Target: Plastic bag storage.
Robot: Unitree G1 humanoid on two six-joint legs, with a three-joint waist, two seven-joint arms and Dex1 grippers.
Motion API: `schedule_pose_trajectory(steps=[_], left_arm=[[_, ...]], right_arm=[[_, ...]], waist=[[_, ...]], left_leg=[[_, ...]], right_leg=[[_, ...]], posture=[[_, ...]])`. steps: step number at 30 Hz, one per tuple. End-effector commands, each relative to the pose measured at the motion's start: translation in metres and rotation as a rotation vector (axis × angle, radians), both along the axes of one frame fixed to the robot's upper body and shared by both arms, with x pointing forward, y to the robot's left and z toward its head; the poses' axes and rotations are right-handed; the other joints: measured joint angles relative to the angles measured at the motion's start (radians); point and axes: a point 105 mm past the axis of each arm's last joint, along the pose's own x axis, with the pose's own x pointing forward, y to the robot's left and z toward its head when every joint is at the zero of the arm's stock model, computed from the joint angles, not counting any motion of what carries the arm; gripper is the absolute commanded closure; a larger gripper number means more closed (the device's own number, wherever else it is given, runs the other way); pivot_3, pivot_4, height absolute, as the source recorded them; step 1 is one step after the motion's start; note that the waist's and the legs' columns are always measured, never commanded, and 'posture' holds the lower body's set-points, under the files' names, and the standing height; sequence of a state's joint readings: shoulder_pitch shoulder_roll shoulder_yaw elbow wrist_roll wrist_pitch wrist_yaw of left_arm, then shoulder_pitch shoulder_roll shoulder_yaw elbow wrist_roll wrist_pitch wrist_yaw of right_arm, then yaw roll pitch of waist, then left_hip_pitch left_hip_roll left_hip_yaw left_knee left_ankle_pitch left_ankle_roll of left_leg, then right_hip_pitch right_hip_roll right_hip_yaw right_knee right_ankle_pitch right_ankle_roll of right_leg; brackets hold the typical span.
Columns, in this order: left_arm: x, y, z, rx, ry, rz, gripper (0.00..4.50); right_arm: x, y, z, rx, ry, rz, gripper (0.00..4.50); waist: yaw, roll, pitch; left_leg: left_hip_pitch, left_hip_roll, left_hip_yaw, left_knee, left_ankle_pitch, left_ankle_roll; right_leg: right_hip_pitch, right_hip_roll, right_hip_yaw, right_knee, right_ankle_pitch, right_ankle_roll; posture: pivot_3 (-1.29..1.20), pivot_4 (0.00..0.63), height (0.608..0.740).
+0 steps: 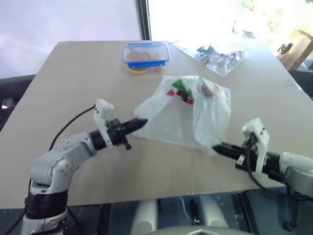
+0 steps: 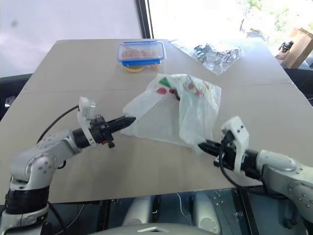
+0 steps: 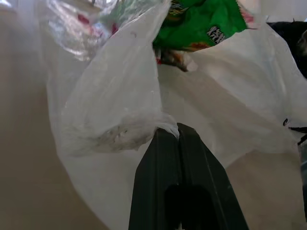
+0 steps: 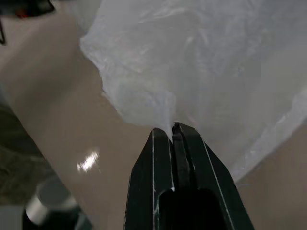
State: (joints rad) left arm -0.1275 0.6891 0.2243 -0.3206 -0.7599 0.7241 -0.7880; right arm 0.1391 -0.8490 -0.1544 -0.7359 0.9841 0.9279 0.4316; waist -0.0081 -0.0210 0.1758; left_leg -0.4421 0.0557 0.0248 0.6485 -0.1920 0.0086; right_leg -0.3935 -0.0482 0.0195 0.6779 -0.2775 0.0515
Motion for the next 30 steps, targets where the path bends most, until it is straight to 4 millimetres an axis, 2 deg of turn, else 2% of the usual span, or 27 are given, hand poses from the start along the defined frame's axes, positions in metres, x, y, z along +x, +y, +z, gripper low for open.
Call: schedule_pose_trajectory(steps=[1, 4, 7, 9, 11, 12, 13, 14, 15, 16, 18, 19, 23, 27, 30], left_arm=[[0.006, 0.016, -0.01, 0.088, -0.029, 0.056, 4.5], [0.022, 0.037, -0.023, 0.144, -0.021, 0.18, 4.5], [0.033, 0.052, -0.021, 0.153, -0.038, 0.244, 4.5], [0.032, 0.052, -0.018, 0.148, -0.037, 0.22, 4.5], [0.029, 0.05, -0.01, 0.079, -0.029, 0.194, 3.97], [0.026, 0.051, -0.007, 0.053, -0.033, 0.183, 3.62], [0.023, 0.051, -0.004, 0.032, -0.041, 0.169, 3.12], [0.017, 0.051, 0.0, 0.014, -0.049, 0.145, 3.12], [0.01, 0.051, 0.003, 0.002, -0.049, 0.128, 2.55], [0.006, 0.051, 0.005, -0.006, -0.048, 0.117, 2.36], [-0.015, 0.045, 0.004, 0.12, -0.109, 0.048, 1.5], [-0.022, 0.043, 0.004, 0.172, -0.144, 0.027, 1.44], [-0.054, 0.038, 0.0, 0.206, -0.164, -0.004, 1.44], [-0.081, 0.04, -0.016, 0.224, -0.09, -0.014, 1.44], [-0.089, 0.041, -0.021, 0.229, -0.066, 0.005, 1.44]], right_arm=[[0.004, -0.017, -0.013, -0.051, -0.016, -0.044, 4.45], [0.012, -0.037, -0.029, -0.12, -0.024, -0.141, 4.45], [0.026, -0.059, -0.035, -0.16, -0.06, -0.272, 4.45], [0.031, -0.066, -0.033, -0.16, -0.086, -0.302, 4.45], [0.032, -0.066, -0.023, -0.148, -0.145, -0.25, 4.5], [0.028, -0.061, -0.015, -0.11, -0.174, -0.201, 4.23], [0.023, -0.057, -0.006, -0.057, -0.196, -0.164, 3.87], [0.019, -0.055, 0.007, -0.013, -0.236, -0.149, 3.87], [0.016, -0.056, 0.018, 0.007, -0.275, -0.139, 3.21], [0.014, -0.057, 0.024, 0.014, -0.3, -0.135, 3.01], [0.003, -0.066, 0.039, -0.065, -0.397, -0.115, 2.08], [-0.003, -0.07, 0.042, -0.106, -0.423, -0.096, 1.76], [-0.02, -0.093, 0.04, -0.233, -0.434, -0.088, 1.76], [-0.017, -0.116, 0.041, -0.282, -0.442, -0.13, 1.76], [-0.015, -0.121, 0.042, -0.278, -0.441, -0.118, 1.76]], waist=[[0.0, 0.0, 0.0], [0.002, 0.0, -0.001], [0.002, -0.001, -0.001], [0.002, -0.001, -0.001], [0.001, -0.001, -0.001], [0.002, -0.001, -0.001], [0.002, -0.001, -0.001], [0.002, -0.001, -0.001], [0.002, 0.0, 0.0], [0.0, 0.0, 0.0], [-0.003, 0.0, 0.0], [-0.003, 0.0, -0.001], [0.004, -0.001, -0.002], [0.002, -0.002, -0.004], [-0.001, -0.002, -0.004]], left_leg=[[0.0, 0.0, 0.0, 0.0, 0.0, 0.0], [0.0, 0.0, 0.0, 0.0, 0.0, 0.0], [0.0, 0.0, 0.0, 0.0, 0.0, 0.0], [-0.003, 0.0, -0.001, 0.0, 0.0, 0.0], [-0.003, 0.0, -0.001, 0.0, 0.0, 0.0], [-0.003, 0.0, -0.001, 0.0, 0.0, 0.0], [-0.004, 0.0, -0.001, 0.0, 0.0, 0.0], [-0.004, 0.0, -0.001, 0.0, 0.0, 0.0], [-0.004, 0.0, -0.002, 0.0, 0.0, 0.0], [-0.004, 0.0, -0.002, -0.002, 0.0, 0.0], [-0.004, 0.001, -0.002, -0.002, 0.0, 0.0], [-0.005, 0.001, -0.002, -0.002, 0.0, 0.0], [-0.003, 0.0, -0.001, -0.005, -0.001, 0.0], [0.0, 0.001, 0.0, -0.004, -0.001, 0.0], [0.004, 0.002, -0.001, -0.005, -0.001, 0.0]], right_leg=[[0.0, 0.0, 0.0, 0.0, 0.0, 0.0], [0.0, 0.0, 0.0, 0.0, 0.0, 0.0], [-0.001, 0.001, 0.0, 0.0, 0.0, 0.0], [-0.002, 0.001, -0.001, 0.0, 0.0, 0.001], [-0.002, 0.001, -0.001, 0.0, 0.002, 0.004], [-0.002, 0.001, -0.001, 0.0, 0.002, 0.004], [-0.003, 0.001, -0.001, 0.0, 0.002, 0.004], [-0.003, 0.001, -0.001, 0.0, 0.002, 0.004], [-0.003, 0.001, -0.002, 0.0, 0.002, 0.004], [-0.004, 0.001, -0.002, 0.0, 0.002, 0.004], [-0.004, 0.001, -0.002, 0.0, 0.002, 0.004], [-0.004, 0.001, -0.002, -0.001, 0.002, 0.004], [-0.001, 0.0, -0.002, -0.005, 0.0, 0.002], [0.0, -0.001, 0.0, -0.006, 0.0, 0.0], [0.002, -0.003, 0.002, -0.006, 0.0, 0.0]], posture=[[0.0, 0.15, 0.74], [0.0, 0.15, 0.74], [0.0, 0.15, 0.74], [0.0, 0.15, 0.74], [0.0, 0.15, 0.74], [0.0, 0.15, 0.74], [0.0, 0.15, 0.74], [0.0, 0.15, 0.74], [0.0, 0.15, 0.74], [0.0, 0.15, 0.74], [0.0, 0.15, 0.74], [0.0, 0.15, 0.74], [0.0, 0.15, 0.74], [0.0, 0.15, 0.74], [0.0, 0.15, 0.74]])
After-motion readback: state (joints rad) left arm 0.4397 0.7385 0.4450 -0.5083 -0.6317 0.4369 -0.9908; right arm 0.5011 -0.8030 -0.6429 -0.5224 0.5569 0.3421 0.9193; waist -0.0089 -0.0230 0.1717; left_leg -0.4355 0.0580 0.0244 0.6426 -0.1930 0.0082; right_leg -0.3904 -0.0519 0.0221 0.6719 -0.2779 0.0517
